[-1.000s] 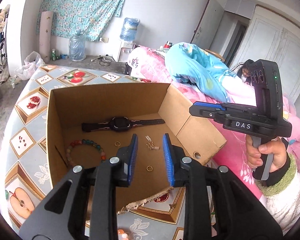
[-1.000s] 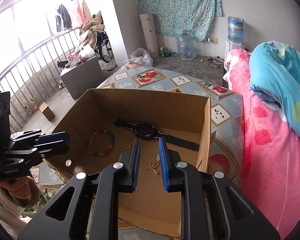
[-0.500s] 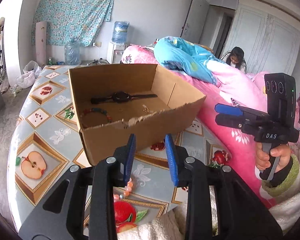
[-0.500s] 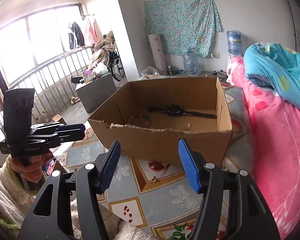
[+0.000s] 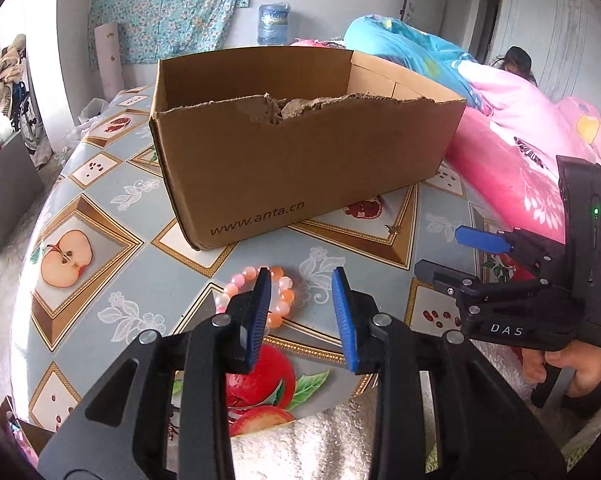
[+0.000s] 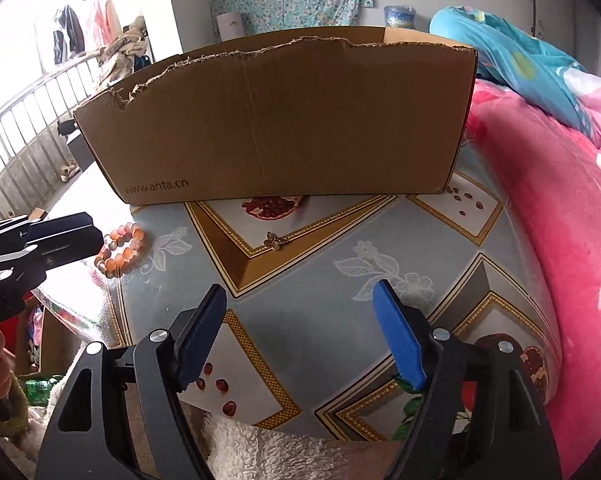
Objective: Organize jewelry
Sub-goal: 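Withdraw the right tool from the box, then move the open left gripper down around the pale pink bead bracelet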
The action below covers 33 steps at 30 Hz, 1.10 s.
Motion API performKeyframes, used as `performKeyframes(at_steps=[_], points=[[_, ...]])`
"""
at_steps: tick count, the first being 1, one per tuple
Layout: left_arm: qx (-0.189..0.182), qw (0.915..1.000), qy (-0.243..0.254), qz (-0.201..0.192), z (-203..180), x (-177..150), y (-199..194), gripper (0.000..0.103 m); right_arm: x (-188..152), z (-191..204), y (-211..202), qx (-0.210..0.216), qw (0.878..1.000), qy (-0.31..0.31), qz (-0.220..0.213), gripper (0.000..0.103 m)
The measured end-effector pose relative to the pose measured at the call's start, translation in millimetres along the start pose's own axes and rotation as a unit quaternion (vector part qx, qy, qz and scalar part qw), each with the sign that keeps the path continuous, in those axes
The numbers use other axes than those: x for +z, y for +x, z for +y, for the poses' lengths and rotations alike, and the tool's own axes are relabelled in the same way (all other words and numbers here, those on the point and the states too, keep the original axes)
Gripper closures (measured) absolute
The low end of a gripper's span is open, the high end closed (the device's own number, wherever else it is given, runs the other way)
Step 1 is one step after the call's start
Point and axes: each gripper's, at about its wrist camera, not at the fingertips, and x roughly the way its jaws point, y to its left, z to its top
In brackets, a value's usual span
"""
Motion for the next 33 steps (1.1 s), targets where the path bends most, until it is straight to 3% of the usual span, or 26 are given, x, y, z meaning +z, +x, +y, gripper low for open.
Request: performKeyframes(at_steps=[3, 9, 24, 33], points=[[0.005, 1.0, 0.004, 0.0, -0.9, -2.4, -0.9, 0.073, -3.3, 4.4, 1.5, -0.026, 0.999, -0.015, -0.01, 0.02], [0.014, 0.9998, 0.011, 0.008, -5.7, -4.8, 3.9, 0.073, -8.8, 0.9, 3.9, -0.037, 0.999, -0.013, -0.028, 0.006], [0.028, 0.999, 0.001, 0.034, -4.5, -2.6, 34.0, 0.074, -18.2, 8.9, -1.0, -0.039, 0.998, -0.012, -0.042, 0.006], [0.046, 0.9984, -0.007, 0.033, 1.6, -1.3, 39.5, 0.087, -15.9, 10.8, -0.4, -0.046, 0.998, -0.007, -0.044, 0.006]])
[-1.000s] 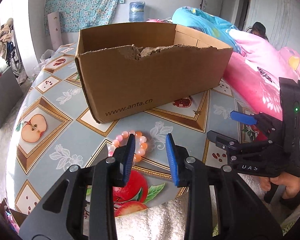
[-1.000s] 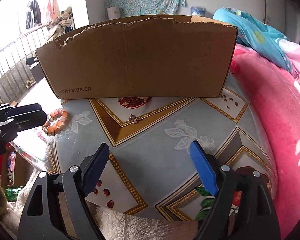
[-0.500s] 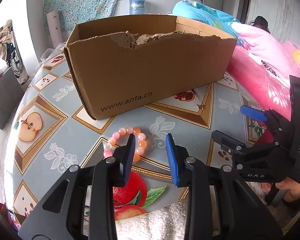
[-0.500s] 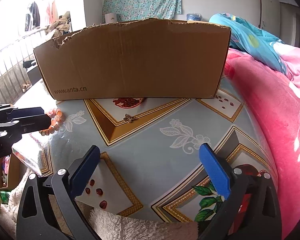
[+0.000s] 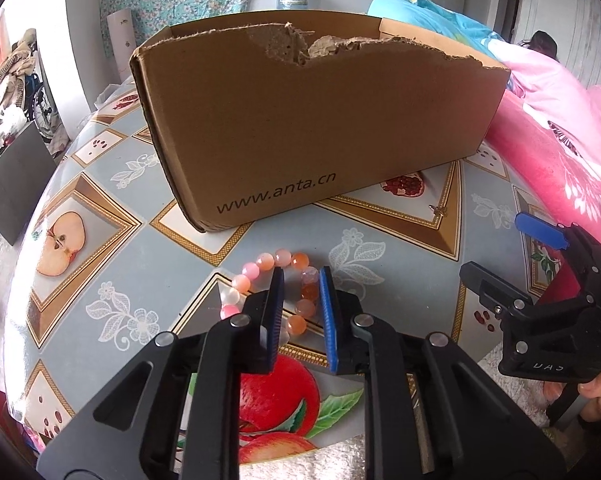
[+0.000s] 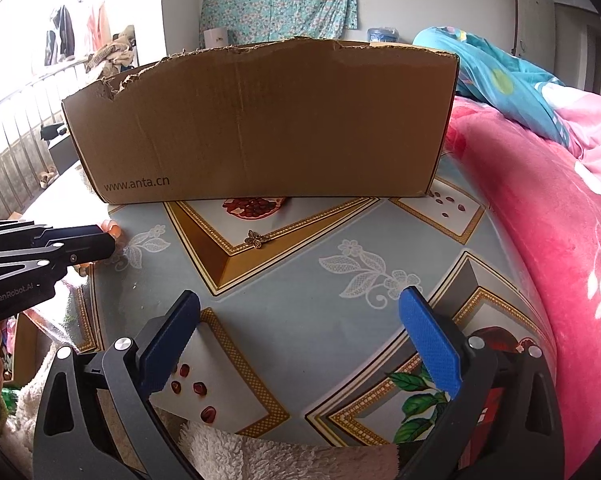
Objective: Organize jewelry
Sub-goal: 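Move the open left gripper down around the pale pink bead bracelet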
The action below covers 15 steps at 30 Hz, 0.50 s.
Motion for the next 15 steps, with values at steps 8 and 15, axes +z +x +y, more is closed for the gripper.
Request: performKeyframes(at_steps=[8, 15], points=[[0.009, 0.9999, 0.007, -0.004, -2.2, -0.8, 0.3, 0.089, 0.3, -1.0, 0.6, 0.0, 1.0, 0.0, -0.001, 0.006], [0.011, 0.9999, 0.009, -0.006, -3.4, -0.9, 0.8, 0.089, -0.1, -1.3, 0.4, 0.0, 1.0, 0.001, -0.002, 0.006]])
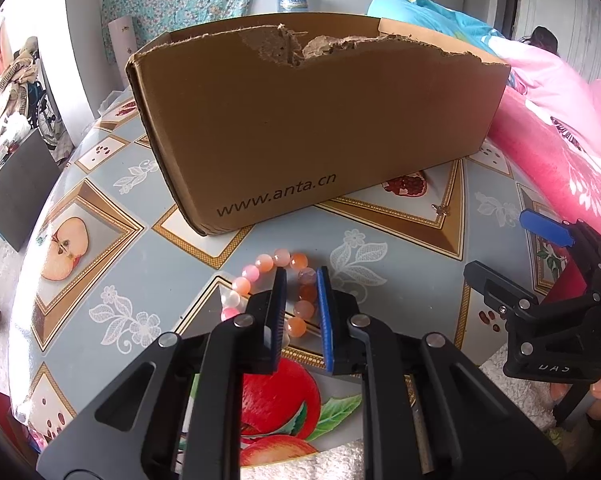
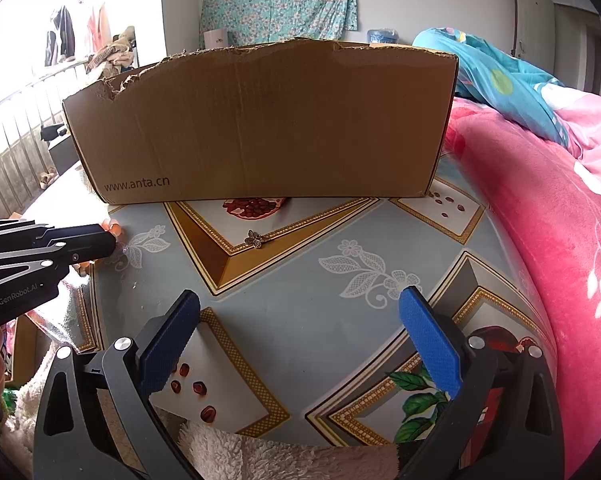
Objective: Organize jewelry
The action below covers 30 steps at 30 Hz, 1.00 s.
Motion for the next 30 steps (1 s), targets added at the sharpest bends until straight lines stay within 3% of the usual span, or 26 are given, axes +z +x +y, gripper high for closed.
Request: performKeyframes(at_steps=[30], points=[[0.004, 1.0, -0.006, -0.001, 0.6, -0.1, 0.1, 0.089, -1.5, -0.5, -1.8, 0.001, 1.0, 0.0, -0.004, 0.006]])
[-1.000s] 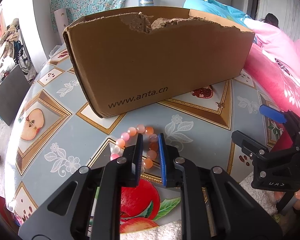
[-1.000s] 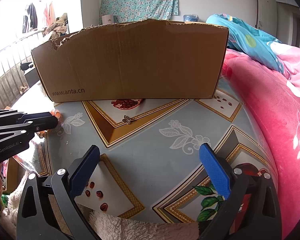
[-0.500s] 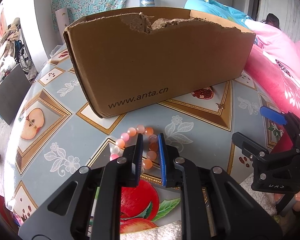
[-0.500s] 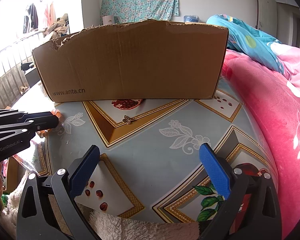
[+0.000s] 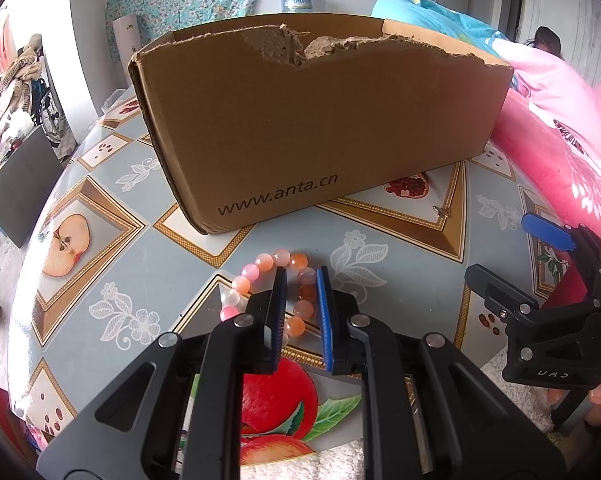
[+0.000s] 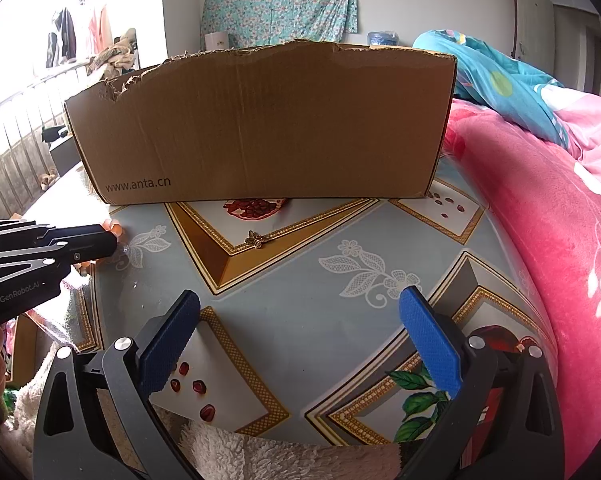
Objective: Organize jewelry
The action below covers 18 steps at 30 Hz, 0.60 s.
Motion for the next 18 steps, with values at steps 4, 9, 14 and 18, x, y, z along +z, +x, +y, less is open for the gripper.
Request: performKeyframes(at_steps=[4, 9, 14, 18], points=[[0.0, 1.0, -0.001, -0.001, -0.5, -0.2, -0.3, 0.089, 0.2, 0.0, 0.1, 0.0, 1.0, -0.001, 0.001, 0.006], [-0.001, 1.0, -0.003, -0.001, 0.0, -0.2, 0.3, 0.089, 0.0, 0.0, 0.0, 0.0, 1.0, 0.0, 0.0, 0.006], [-0.001, 1.0, -0.002, -0.002, 0.2, -0.4, 0.6, 0.089, -0.1, -0.2, 0.2, 0.0, 1.0, 0.0, 0.0, 0.006], [-0.002, 1.0, -0.003, -0.002, 0.6, 0.1, 1.5, 0.089, 0.0, -0.2, 0.2, 0.0, 1.0, 0.0, 0.0, 0.006]])
